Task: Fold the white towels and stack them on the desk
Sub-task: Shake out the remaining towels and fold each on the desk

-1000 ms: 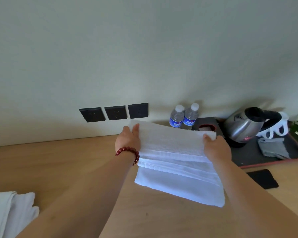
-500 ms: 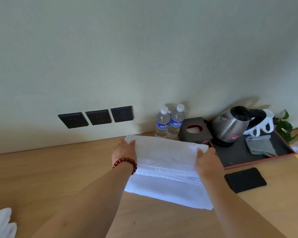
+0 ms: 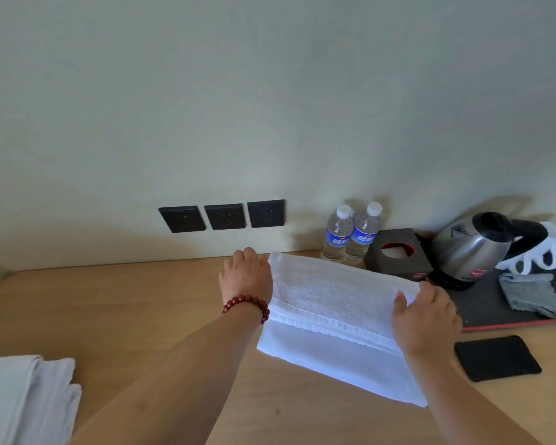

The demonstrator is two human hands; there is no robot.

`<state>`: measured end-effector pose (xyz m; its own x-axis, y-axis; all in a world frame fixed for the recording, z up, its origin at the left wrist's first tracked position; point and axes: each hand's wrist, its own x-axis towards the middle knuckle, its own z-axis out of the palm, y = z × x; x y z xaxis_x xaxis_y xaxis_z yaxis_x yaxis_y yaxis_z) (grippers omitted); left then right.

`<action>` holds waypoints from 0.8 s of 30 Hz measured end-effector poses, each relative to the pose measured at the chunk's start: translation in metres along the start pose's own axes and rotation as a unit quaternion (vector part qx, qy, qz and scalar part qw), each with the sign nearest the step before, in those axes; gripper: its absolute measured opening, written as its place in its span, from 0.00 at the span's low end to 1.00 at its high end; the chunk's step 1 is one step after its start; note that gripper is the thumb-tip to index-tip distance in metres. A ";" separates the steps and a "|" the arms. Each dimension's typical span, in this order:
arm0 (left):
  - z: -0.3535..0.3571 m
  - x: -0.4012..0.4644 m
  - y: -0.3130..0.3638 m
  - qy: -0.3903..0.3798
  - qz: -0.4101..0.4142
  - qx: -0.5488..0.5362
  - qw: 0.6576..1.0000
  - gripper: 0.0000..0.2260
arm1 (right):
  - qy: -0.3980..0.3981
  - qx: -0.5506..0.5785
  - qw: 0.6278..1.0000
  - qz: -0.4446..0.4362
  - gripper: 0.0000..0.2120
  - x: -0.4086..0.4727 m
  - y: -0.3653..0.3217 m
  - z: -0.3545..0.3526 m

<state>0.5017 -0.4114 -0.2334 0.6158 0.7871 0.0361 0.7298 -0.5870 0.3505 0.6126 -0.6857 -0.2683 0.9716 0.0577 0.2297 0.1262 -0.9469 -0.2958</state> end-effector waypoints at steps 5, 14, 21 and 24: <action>-0.039 -0.004 -0.034 -0.001 0.074 0.067 0.995 0.15 | -0.016 0.016 0.985 -0.173 0.19 -0.015 -0.070 -0.001; -0.145 -0.019 -0.204 -0.006 -0.014 0.171 0.985 0.14 | -0.195 0.120 0.916 -0.330 0.08 -0.144 -0.248 0.000; -0.232 -0.067 -0.352 0.031 -0.134 0.247 0.959 0.15 | -0.352 0.178 0.820 -0.415 0.09 -0.284 -0.370 -0.013; -0.259 -0.090 -0.401 0.035 -0.181 0.255 0.949 0.21 | -0.393 0.199 0.776 -0.451 0.13 -0.338 -0.407 -0.022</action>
<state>0.0767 -0.1978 -0.1348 0.2896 0.9547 0.0688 0.9495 -0.2774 -0.1468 0.2280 -0.3271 -0.2050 0.2552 0.9635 -0.0803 0.7256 -0.2458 -0.6428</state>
